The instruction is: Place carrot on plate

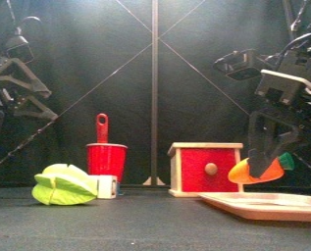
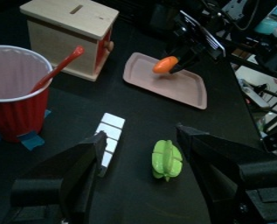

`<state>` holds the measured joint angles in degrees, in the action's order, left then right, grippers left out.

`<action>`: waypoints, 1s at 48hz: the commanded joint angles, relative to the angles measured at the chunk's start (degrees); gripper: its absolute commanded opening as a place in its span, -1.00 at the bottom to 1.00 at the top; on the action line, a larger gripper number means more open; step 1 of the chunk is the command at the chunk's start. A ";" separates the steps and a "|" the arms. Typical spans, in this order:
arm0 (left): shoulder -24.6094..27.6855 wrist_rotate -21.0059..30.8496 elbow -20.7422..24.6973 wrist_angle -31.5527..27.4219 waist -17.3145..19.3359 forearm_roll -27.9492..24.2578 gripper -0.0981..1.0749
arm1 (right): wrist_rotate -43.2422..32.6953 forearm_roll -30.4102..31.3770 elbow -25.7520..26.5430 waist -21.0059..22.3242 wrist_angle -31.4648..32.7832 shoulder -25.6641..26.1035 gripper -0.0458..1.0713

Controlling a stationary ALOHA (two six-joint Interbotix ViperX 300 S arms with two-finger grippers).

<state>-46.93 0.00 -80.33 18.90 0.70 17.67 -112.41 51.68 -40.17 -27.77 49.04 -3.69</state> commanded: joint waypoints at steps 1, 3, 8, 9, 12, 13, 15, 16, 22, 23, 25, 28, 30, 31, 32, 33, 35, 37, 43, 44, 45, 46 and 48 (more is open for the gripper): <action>0.18 -0.09 0.70 0.26 0.00 0.00 0.83 | 0.00 0.26 0.35 0.26 0.00 0.79 0.37; 0.09 -0.09 0.62 0.26 0.09 0.00 0.83 | 0.00 0.26 0.44 0.18 0.00 0.70 0.43; 0.09 -0.09 0.62 0.26 0.09 0.00 0.83 | 0.09 0.18 0.70 0.18 0.00 0.44 0.58; 0.09 -0.09 0.62 0.18 0.00 0.00 0.83 | 0.09 0.09 0.79 0.18 0.00 0.44 0.60; 0.09 -0.09 0.62 0.26 0.00 0.00 0.83 | 0.18 0.18 0.97 0.18 0.00 0.35 0.66; 0.09 -0.09 0.62 0.26 0.00 0.00 0.83 | 0.18 0.09 0.97 0.18 0.00 0.35 0.66; 0.18 -0.09 0.62 0.26 0.00 0.00 0.83 | 0.26 0.09 1.14 0.18 0.00 0.35 0.67; 0.18 -0.09 0.62 0.26 0.00 0.09 0.83 | 0.26 0.09 1.14 0.09 0.00 0.35 0.67; 0.18 -0.09 0.62 0.26 0.09 0.00 0.83 | 0.35 0.18 1.23 -0.09 0.00 0.35 0.67; 0.09 -0.09 0.62 0.26 0.09 0.00 0.83 | 0.35 0.09 1.23 -0.09 0.00 0.35 0.67; 0.09 -0.09 0.62 0.26 0.09 0.00 0.83 | 0.44 0.00 1.23 -0.09 0.00 0.35 0.67; 0.09 -0.09 0.62 0.26 0.00 0.09 0.83 | 0.44 -0.09 1.23 -0.09 0.00 0.35 0.67; 0.09 -0.09 0.62 0.26 0.09 0.00 0.83 | 0.53 0.00 1.23 -0.09 0.00 0.44 0.67; 0.09 -0.09 0.62 0.26 0.00 0.00 0.83 | 0.53 0.00 1.23 -0.09 0.00 0.35 0.67; 0.09 -0.09 0.70 0.26 0.09 0.09 0.83 | 0.44 0.09 1.23 -0.18 0.00 0.35 0.67; 0.09 -0.09 0.62 0.26 0.00 0.00 0.83 | 0.44 0.09 1.23 -0.18 0.00 0.44 0.67; 0.18 -0.09 0.62 0.26 0.09 0.00 0.83 | 0.44 0.18 1.23 -0.18 0.00 0.53 0.67; 0.09 -0.09 0.62 0.26 0.00 0.00 0.83 | 0.44 0.18 1.23 -0.18 0.09 0.62 0.67; 0.18 -0.09 0.62 0.26 0.09 0.00 0.83 | 0.44 0.09 1.23 -0.18 0.18 0.70 0.67; 0.18 -0.09 0.70 0.26 0.00 0.00 0.83 | 0.53 0.09 1.23 -0.18 0.18 0.70 0.67; 0.18 -0.09 0.62 0.26 0.00 0.00 0.83 | 0.44 0.09 1.23 -0.18 0.18 0.70 0.67; 0.09 -0.09 0.62 0.26 0.00 0.09 0.83 | 0.44 0.09 1.23 -0.18 0.18 0.70 0.67; 0.18 -0.09 0.62 0.26 0.09 0.09 0.83 | 0.44 0.00 1.23 -0.18 0.18 0.70 0.67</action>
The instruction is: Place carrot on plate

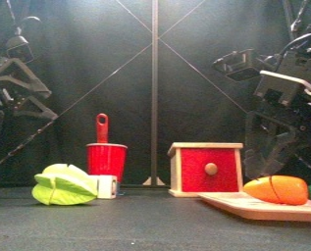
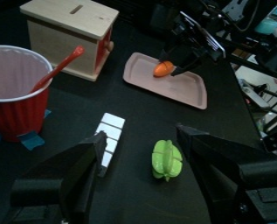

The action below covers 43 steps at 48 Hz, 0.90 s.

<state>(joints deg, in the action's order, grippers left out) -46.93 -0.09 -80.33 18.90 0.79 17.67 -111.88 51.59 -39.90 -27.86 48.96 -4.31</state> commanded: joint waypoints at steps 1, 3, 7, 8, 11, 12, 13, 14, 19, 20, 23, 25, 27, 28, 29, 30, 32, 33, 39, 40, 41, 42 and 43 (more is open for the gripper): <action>0.09 0.00 0.62 0.26 -0.09 0.00 0.83 | -0.09 0.18 1.05 -0.09 0.26 1.41 0.67; 0.09 0.00 0.62 0.26 -0.09 0.00 0.83 | -0.09 0.18 1.05 -0.09 0.26 1.41 0.67; 0.09 0.00 0.62 0.26 -0.09 0.09 0.83 | 0.00 0.18 1.05 -0.09 0.26 1.41 0.67; 0.18 0.00 0.62 0.26 -0.09 0.00 0.83 | 0.00 0.26 0.97 -0.09 0.26 1.41 0.67; 0.18 0.00 0.62 0.26 -0.09 0.00 0.83 | 0.00 0.26 0.97 -0.09 0.26 1.49 0.67; 0.18 0.00 0.62 0.26 -0.09 0.00 0.83 | 0.00 0.35 1.05 0.00 0.26 1.49 0.67; 0.09 0.00 0.62 0.26 -0.09 0.00 0.83 | 0.00 0.35 1.05 0.00 0.26 1.49 0.67; 0.18 0.00 0.62 0.26 -0.09 0.09 0.83 | 0.00 0.35 1.14 0.18 0.26 1.49 0.67; 0.09 0.09 0.44 0.18 -0.09 0.44 0.83 | 0.09 0.62 1.32 0.44 0.26 1.85 0.67; 0.18 0.09 0.53 0.18 -0.09 0.62 0.83 | 0.09 0.79 1.32 0.53 0.26 1.93 0.67; 0.09 0.00 0.53 0.18 -0.09 0.88 0.83 | 0.09 1.05 1.32 0.53 0.26 2.02 0.67; 0.18 -0.09 0.53 0.26 -0.09 0.88 0.83 | 0.09 0.88 1.23 0.44 0.26 2.11 0.67; 0.18 -0.35 0.70 0.26 0.09 0.88 0.83 | 0.09 0.70 1.23 0.26 0.26 2.11 0.67; 0.09 -0.44 0.70 0.35 0.18 0.79 0.83 | 0.09 0.70 1.23 0.18 0.26 2.11 0.67; 0.09 -0.44 0.70 0.53 0.18 0.79 0.83 | 0.09 0.62 1.23 0.18 0.26 2.02 0.67; 0.18 -0.44 0.70 0.44 0.18 0.70 0.83 | 0.09 0.53 1.32 0.18 0.26 2.11 0.67; 0.18 -0.44 0.79 0.53 0.44 0.53 0.83 | 0.09 0.35 1.32 0.18 0.26 2.02 0.67; 0.18 -0.44 0.79 0.53 0.53 0.35 0.83 | 0.09 0.26 1.41 0.09 0.26 1.93 0.67; 0.09 -0.44 0.88 0.62 0.79 -0.53 0.83 | 0.09 -0.26 1.32 0.09 0.53 1.93 0.67; 0.09 -0.44 0.88 0.53 0.79 -0.62 0.83 | 0.09 -0.26 1.32 0.09 0.53 1.93 0.67; 0.09 -0.44 0.88 0.53 0.79 -0.62 0.83 | 0.09 -0.35 1.23 0.09 0.62 2.02 0.67; 0.18 -0.44 0.97 0.53 0.79 -0.70 0.83 | 0.09 -0.26 1.14 0.09 0.70 2.02 0.67; 0.18 -0.44 0.97 0.53 0.79 -0.70 0.83 | 0.09 -0.35 1.05 0.00 0.70 2.11 0.67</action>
